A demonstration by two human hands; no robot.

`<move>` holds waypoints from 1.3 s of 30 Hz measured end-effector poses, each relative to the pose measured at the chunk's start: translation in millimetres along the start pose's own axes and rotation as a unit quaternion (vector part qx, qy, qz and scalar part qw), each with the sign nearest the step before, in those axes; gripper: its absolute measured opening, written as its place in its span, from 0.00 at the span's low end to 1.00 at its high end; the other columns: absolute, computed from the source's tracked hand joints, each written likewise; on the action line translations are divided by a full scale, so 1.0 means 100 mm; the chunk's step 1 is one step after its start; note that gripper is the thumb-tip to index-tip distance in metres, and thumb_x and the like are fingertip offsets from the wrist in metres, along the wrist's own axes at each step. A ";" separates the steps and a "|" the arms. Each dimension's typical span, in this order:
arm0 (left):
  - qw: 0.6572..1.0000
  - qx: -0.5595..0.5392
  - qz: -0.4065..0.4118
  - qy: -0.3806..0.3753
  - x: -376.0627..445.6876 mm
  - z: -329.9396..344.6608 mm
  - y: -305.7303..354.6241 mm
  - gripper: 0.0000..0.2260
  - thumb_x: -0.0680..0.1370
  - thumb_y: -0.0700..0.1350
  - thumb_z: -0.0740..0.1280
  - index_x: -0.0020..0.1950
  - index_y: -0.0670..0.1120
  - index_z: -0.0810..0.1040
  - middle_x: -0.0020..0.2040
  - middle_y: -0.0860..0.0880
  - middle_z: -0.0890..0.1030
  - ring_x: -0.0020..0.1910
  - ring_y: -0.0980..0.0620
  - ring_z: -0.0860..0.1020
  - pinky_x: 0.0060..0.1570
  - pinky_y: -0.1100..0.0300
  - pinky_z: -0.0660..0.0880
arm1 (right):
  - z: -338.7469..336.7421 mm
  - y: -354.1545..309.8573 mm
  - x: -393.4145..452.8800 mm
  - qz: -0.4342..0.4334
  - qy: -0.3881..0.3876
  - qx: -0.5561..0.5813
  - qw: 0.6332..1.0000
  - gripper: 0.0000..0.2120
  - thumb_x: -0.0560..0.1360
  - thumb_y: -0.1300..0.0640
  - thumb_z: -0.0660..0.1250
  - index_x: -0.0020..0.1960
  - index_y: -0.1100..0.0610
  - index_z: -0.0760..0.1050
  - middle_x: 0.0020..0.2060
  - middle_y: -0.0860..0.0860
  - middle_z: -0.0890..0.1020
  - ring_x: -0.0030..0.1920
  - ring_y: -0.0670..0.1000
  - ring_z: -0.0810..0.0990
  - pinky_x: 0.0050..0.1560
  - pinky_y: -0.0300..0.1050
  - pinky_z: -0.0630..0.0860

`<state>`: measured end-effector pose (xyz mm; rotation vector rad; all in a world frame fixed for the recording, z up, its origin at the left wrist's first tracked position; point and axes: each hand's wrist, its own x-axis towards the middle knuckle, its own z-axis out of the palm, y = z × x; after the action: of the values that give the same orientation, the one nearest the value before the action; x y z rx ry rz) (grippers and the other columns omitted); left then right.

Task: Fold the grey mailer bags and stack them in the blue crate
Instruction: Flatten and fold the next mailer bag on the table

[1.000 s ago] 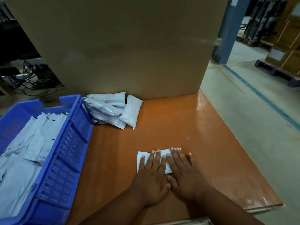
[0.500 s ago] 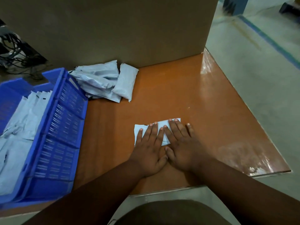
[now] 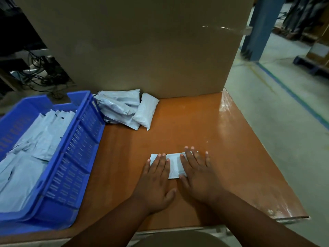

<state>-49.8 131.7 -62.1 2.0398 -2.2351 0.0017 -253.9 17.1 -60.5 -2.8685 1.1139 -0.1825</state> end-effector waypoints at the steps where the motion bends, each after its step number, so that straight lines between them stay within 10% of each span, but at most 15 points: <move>1: 1.000 -0.002 0.010 -0.004 0.00 -0.02 -0.04 0.41 0.83 0.64 0.57 0.87 0.44 0.45 0.87 0.44 0.45 0.86 0.46 0.41 0.83 0.39 0.48 | -0.05 -0.04 0.09 -0.025 0.008 -0.020 0.999 0.32 0.83 0.42 0.56 0.83 0.55 0.62 0.85 0.57 0.57 0.84 0.59 0.55 0.80 0.73 0.51; 9: 0.998 -0.062 0.023 -0.020 0.26 0.19 -0.29 0.38 0.82 0.60 0.61 0.87 0.44 0.54 0.87 0.46 0.54 0.86 0.51 0.47 0.82 0.43 0.54 | 0.00 -0.01 0.53 -0.057 -0.080 -0.005 0.995 0.36 0.83 0.33 0.47 0.86 0.49 0.53 0.85 0.49 0.56 0.85 0.52 0.52 0.83 0.60 0.47; 17: 0.994 -0.005 -0.062 -0.086 0.14 0.09 -0.70 0.43 0.80 0.76 0.45 0.87 0.52 0.40 0.87 0.54 0.38 0.85 0.54 0.37 0.83 0.43 0.42 | -0.10 0.53 0.35 0.027 -0.113 -0.016 0.993 0.52 0.73 0.16 0.43 0.87 0.47 0.45 0.86 0.46 0.42 0.85 0.49 0.40 0.83 0.62 0.40; 24: 0.995 -0.011 -0.087 -0.056 -0.10 -0.08 -0.82 0.38 0.84 0.70 0.43 0.87 0.50 0.42 0.86 0.51 0.38 0.85 0.52 0.38 0.84 0.43 0.44 | -0.19 0.85 0.04 0.079 -0.101 0.007 0.992 0.41 0.82 0.26 0.38 0.87 0.48 0.42 0.85 0.48 0.39 0.84 0.49 0.35 0.83 0.61 0.38; 31: 0.998 -0.057 0.037 0.017 0.48 0.01 -0.20 0.30 0.87 0.55 0.53 0.87 0.44 0.53 0.87 0.46 0.52 0.86 0.50 0.49 0.84 0.53 0.45 | -0.27 0.10 0.46 -0.069 0.006 0.025 0.997 0.30 0.83 0.47 0.51 0.82 0.56 0.65 0.82 0.55 0.66 0.82 0.56 0.63 0.83 0.60 0.50; 39: 0.999 -0.037 -0.013 -0.032 0.38 0.24 -0.38 0.36 0.86 0.68 0.47 0.88 0.48 0.49 0.88 0.50 0.49 0.86 0.55 0.44 0.84 0.46 0.48 | 0.10 0.21 0.39 -0.036 -0.064 0.042 0.996 0.36 0.83 0.30 0.46 0.86 0.45 0.49 0.86 0.45 0.52 0.85 0.50 0.47 0.84 0.58 0.44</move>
<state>-17.6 88.7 -85.1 2.0576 -2.2103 -0.1476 -238.1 -25.3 -68.6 -2.8025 0.9579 -0.0468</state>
